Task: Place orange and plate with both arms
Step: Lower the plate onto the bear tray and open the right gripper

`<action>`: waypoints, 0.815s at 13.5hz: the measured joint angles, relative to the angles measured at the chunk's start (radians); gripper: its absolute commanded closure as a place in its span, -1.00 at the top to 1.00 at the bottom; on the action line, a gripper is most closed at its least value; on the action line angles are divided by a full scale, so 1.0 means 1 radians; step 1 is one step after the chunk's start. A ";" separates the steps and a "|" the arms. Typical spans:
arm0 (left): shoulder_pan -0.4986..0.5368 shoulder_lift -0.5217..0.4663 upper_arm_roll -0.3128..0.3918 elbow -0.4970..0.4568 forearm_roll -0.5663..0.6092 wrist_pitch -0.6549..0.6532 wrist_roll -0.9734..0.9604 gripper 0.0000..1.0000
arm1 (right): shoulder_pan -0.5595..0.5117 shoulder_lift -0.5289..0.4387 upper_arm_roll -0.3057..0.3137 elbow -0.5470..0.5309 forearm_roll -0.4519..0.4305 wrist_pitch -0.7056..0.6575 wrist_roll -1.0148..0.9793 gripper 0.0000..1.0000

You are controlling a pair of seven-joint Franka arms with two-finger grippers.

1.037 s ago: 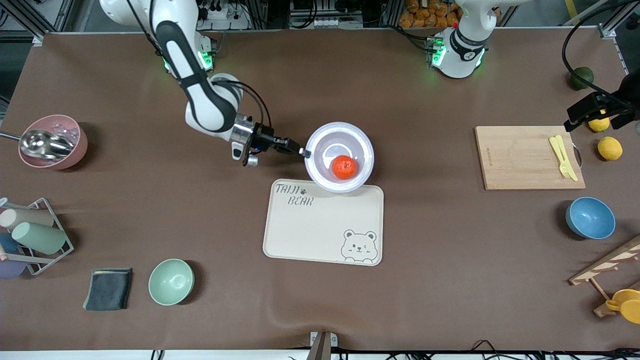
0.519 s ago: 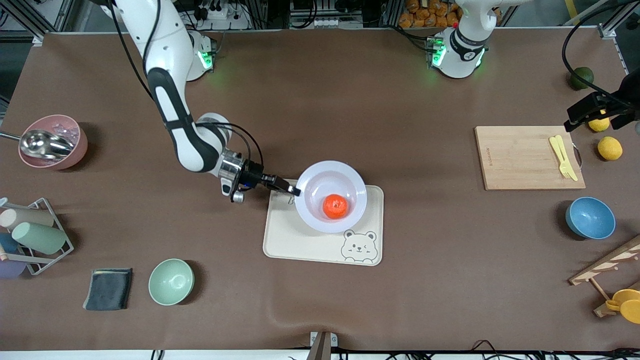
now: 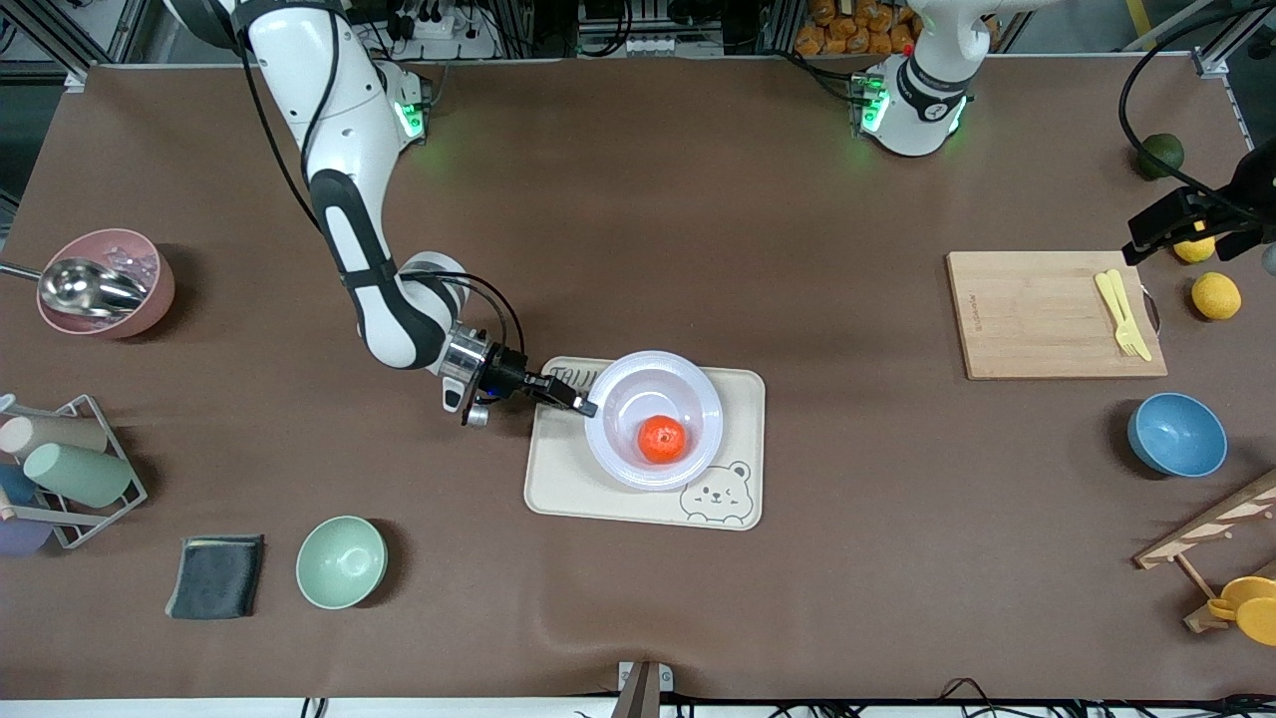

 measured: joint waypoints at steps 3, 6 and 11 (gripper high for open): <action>0.000 0.001 0.001 0.000 0.000 0.000 0.000 1.00 | 0.001 0.000 0.003 0.009 -0.004 0.014 -0.001 -0.70; 0.000 0.002 0.001 0.000 0.000 0.000 0.000 1.00 | 0.001 0.000 0.002 0.011 -0.024 0.016 -0.001 -0.21; 0.000 0.002 0.001 0.000 0.000 0.000 0.000 1.00 | -0.016 0.000 -0.001 0.017 -0.145 0.026 0.000 1.00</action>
